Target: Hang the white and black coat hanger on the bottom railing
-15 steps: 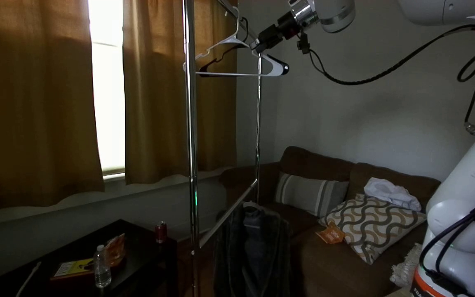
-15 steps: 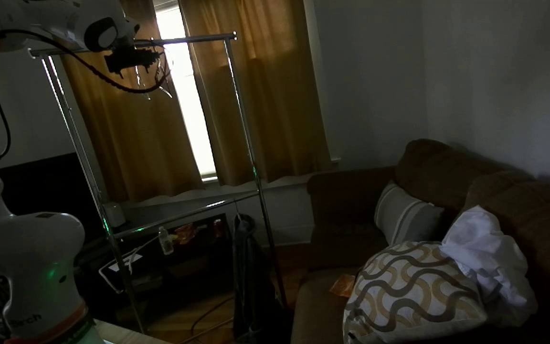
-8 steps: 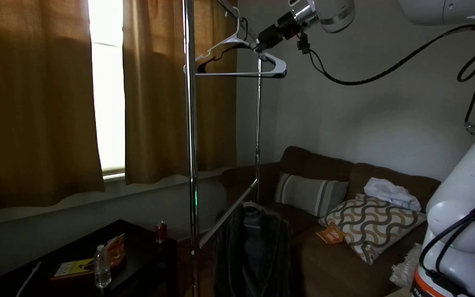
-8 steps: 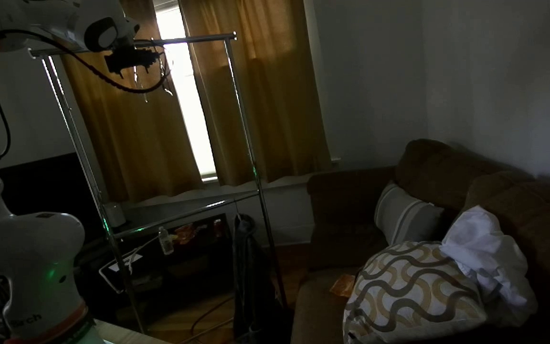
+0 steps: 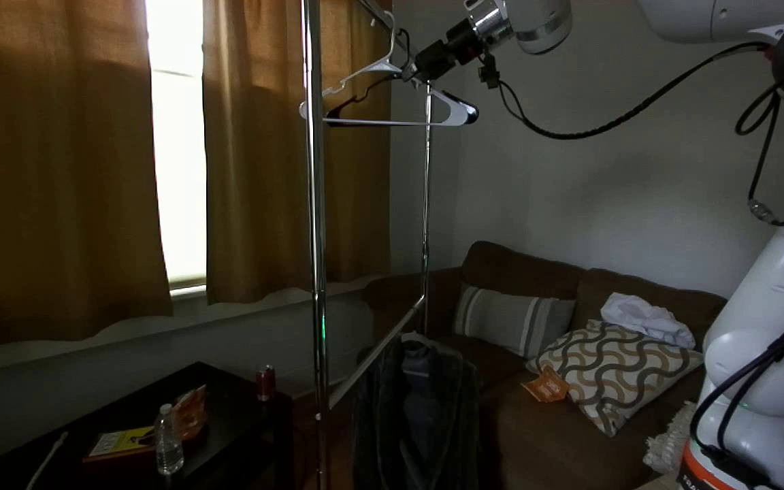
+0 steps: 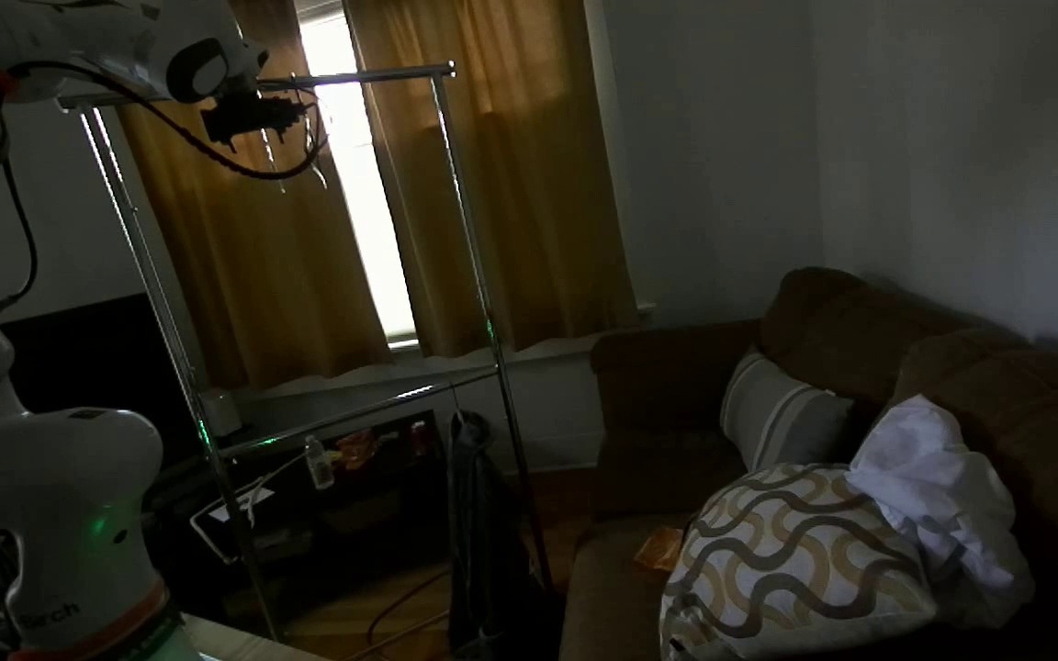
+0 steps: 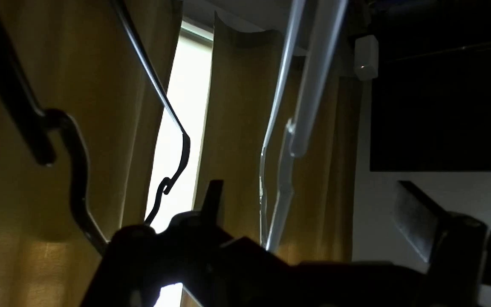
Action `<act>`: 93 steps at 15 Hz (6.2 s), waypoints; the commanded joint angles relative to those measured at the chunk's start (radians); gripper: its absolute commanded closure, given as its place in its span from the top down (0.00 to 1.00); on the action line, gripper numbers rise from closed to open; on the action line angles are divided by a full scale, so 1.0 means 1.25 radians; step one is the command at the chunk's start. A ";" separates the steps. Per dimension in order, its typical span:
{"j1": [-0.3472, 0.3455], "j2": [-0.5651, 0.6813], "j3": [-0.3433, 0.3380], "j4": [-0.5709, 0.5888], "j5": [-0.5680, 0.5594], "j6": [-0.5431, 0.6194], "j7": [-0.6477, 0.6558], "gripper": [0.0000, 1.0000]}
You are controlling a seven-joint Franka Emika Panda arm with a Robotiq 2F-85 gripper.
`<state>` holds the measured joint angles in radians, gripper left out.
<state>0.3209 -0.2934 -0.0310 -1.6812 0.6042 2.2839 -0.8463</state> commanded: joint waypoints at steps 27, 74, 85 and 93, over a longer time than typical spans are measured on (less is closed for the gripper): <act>-0.001 0.130 0.034 0.195 0.143 0.039 -0.126 0.02; -0.044 -0.131 0.080 -0.352 -0.318 -0.130 0.247 0.08; -0.053 -0.064 0.083 -0.351 -0.351 -0.254 0.227 0.02; -0.056 0.042 0.115 -0.366 -0.396 -0.240 0.202 0.02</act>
<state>0.2517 -0.2878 0.0872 -2.1273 0.1494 1.9730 -0.5877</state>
